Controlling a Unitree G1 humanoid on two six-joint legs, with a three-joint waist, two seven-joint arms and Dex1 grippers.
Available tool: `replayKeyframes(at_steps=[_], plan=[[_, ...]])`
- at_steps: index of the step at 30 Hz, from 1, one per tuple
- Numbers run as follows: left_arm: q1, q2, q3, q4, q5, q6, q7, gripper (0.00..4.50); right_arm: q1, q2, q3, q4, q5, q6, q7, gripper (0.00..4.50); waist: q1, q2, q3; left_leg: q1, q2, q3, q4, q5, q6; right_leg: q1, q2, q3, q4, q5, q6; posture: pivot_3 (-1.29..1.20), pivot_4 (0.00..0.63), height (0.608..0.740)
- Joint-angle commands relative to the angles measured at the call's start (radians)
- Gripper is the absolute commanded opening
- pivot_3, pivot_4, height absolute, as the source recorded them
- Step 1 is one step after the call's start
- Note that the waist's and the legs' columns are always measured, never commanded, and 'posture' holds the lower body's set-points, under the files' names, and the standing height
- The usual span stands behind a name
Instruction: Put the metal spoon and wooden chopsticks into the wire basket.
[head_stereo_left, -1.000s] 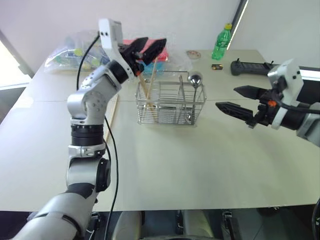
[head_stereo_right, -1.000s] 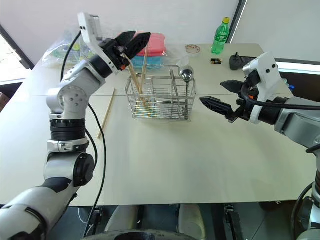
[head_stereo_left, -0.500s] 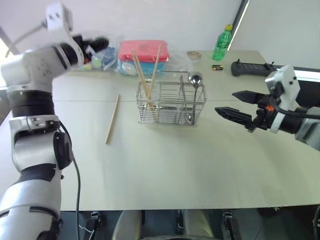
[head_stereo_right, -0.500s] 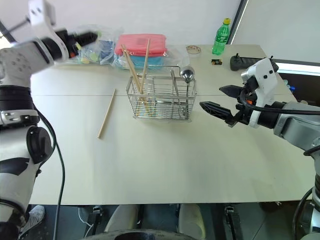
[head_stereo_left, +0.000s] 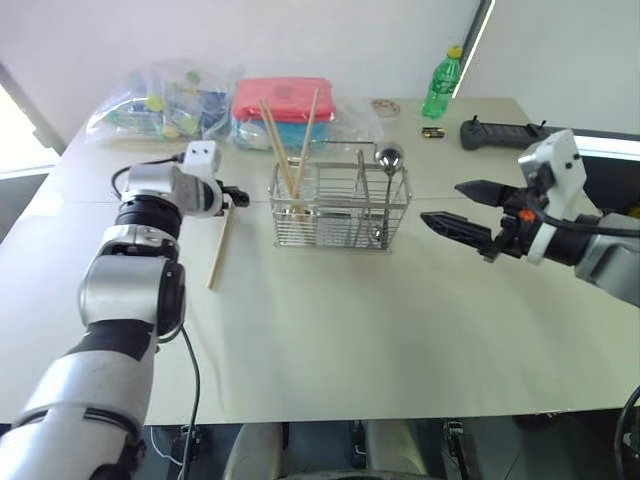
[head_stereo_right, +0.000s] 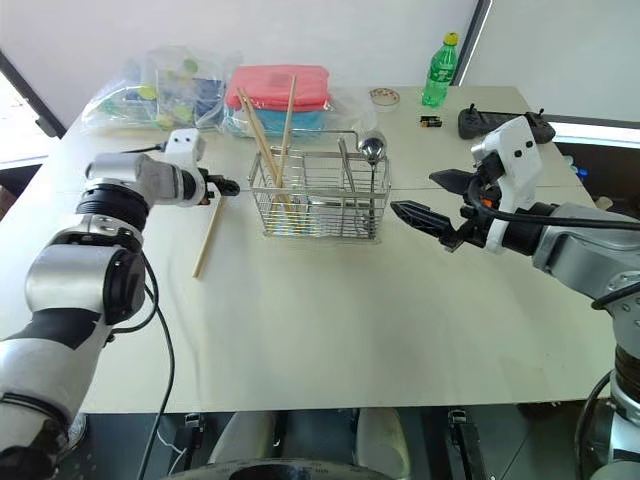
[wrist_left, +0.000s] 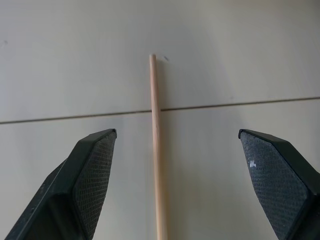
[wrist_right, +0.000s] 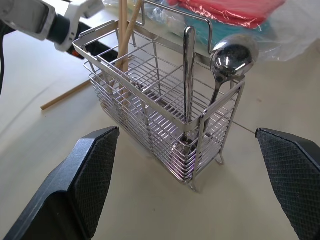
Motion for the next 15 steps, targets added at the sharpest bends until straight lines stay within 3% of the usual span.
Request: replayKeyframes(at_steps=[1,7,10,15], plan=[[-0.018,-0.005,0.015,0.024,0.028,-0.05,0.01,4.12,-0.015,-0.006,-0.037,-0.026,0.016,-0.012,-0.014,4.5,0.001,0.0,0.0,0.0,0.0,0.0,0.0,0.0,0.0,0.0,0.0,0.0,0.0,0.0,0.0,0.0,0.15,0.708],[0.001,-0.033,0.047,0.066,0.033,-0.071,0.041,4.12,-0.006,-0.009,-0.058,-0.036,0.044,-0.008,-0.036,4.5,0.003,0.0,0.0,0.001,0.0,0.0,0.0,0.0,0.0,0.001,0.0,0.0,0.0,0.0,0.0,0.0,0.15,0.708],[0.005,-0.042,0.055,0.073,0.039,-0.07,0.046,3.28,0.0,-0.011,-0.064,-0.041,0.057,-0.009,-0.043,4.5,0.003,0.001,0.0,0.002,0.0,0.0,0.0,0.0,0.0,0.002,0.0,0.0,0.001,0.0,0.0,0.0,0.15,0.708],[0.005,-0.044,0.068,0.078,0.045,-0.052,0.05,0.93,0.008,-0.009,-0.066,-0.039,0.066,-0.014,-0.052,4.5,0.005,0.001,0.0,0.002,0.0,0.0,0.0,0.0,0.0,0.003,0.0,0.0,0.001,0.0,0.0,0.0,0.15,0.708]])
